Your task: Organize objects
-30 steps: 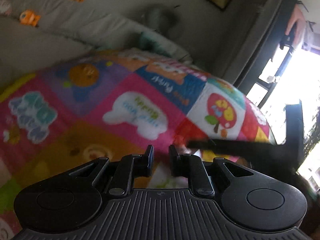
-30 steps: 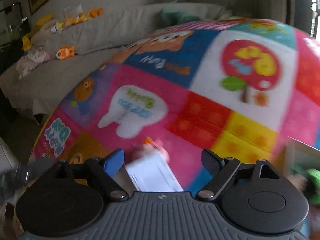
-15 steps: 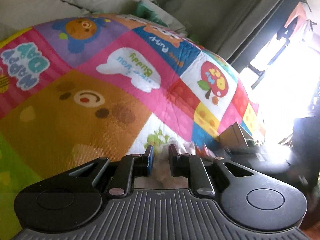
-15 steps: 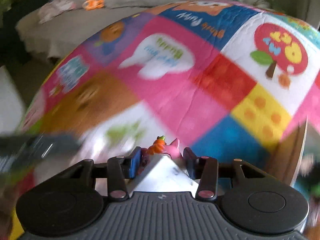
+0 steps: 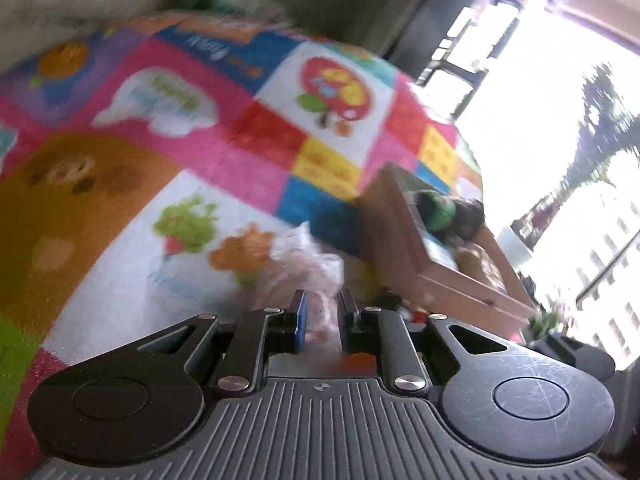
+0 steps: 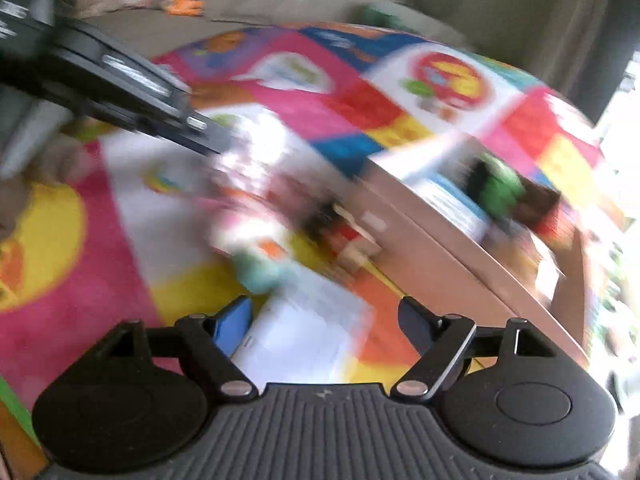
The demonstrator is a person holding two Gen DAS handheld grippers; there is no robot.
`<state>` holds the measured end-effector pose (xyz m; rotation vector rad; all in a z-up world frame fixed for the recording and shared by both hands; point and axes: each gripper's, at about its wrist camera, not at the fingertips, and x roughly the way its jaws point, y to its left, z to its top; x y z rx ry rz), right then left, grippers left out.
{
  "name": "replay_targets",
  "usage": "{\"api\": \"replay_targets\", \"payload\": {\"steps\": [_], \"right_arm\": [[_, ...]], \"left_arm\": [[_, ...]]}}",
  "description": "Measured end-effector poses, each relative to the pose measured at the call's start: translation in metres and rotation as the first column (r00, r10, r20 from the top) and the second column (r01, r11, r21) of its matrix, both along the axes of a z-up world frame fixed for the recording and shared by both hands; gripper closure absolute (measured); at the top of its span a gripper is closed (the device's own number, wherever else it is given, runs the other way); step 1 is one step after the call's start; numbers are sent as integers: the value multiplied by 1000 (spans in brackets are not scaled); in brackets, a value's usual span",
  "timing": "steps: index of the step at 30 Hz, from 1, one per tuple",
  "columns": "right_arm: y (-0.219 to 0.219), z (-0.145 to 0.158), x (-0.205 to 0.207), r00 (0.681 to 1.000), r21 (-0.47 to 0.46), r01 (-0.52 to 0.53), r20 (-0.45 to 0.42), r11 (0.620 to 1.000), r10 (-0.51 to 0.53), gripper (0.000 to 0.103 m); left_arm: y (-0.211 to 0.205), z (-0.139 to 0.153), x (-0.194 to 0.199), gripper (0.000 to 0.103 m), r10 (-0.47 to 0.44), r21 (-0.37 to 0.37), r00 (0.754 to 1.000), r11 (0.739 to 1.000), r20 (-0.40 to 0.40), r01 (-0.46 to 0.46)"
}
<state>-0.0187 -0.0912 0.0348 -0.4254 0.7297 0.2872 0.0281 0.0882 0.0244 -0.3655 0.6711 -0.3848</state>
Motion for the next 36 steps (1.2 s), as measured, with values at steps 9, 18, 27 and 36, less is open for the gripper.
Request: {"api": "replay_targets", "payload": {"steps": [9,18,27,36], "right_arm": [[-82,-23,-30,970,301,241,-66,923,-232,0],[-76,-25,-32,969,291,246,-66,925,-237,0],[-96,-21,-36,952,409,297,-64,863,-298,0],[-131,-20,-37,921,572,365,-105,735,-376,0]], "left_arm": [[-23,38,-43,86,31,253,984,964,173,-75],[-78,34,-68,85,-163,406,974,910,156,87],[-128,6,-66,81,-306,514,947,831,97,215],[-145,-18,-80,60,-465,470,883,767,-62,437]]}}
